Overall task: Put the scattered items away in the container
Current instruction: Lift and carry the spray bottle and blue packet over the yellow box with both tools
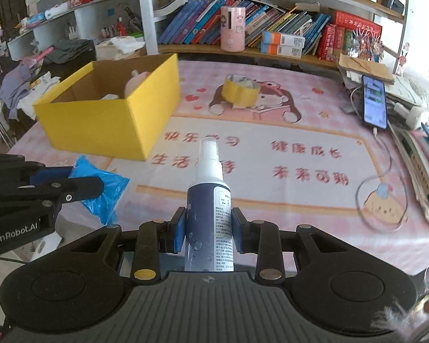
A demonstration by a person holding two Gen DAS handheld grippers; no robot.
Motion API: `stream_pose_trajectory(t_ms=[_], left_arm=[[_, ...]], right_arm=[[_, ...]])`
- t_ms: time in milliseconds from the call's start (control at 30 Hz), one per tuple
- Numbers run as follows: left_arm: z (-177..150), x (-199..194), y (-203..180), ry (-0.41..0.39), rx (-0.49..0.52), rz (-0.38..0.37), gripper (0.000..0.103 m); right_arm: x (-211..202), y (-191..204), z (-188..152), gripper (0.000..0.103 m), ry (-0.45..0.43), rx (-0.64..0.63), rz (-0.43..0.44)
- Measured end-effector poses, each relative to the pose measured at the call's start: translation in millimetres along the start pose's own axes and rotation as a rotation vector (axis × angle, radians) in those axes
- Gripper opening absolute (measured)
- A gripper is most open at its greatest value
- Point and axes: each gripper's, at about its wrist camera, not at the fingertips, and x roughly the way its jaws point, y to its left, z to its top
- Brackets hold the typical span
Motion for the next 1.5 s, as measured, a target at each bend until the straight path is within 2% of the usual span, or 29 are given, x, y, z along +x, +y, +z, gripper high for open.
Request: stream_pose_trajectory(t_ms=[433,1100,1300,1500], left_arm=[[-28,-38,33,-0.009,-0.063,0.077,0.015],[-47,-64,87,-0.003,-0.148,0.206,0.015],[-41,-69,104,-0.017,-0.173,0.243,0.015],[-13,-69,117,-0.079,-0.146,0.254,0.015]], right_arm=[[-6,56,-6,0.031,0.009,-0.087,0.086],[7,120,1,0.031,0.022,-0.218,0.238],[16,137,15,0.031,0.000,-0.264,0.285],[17,142,45,0.031,-0.087,-0.287,0.306]])
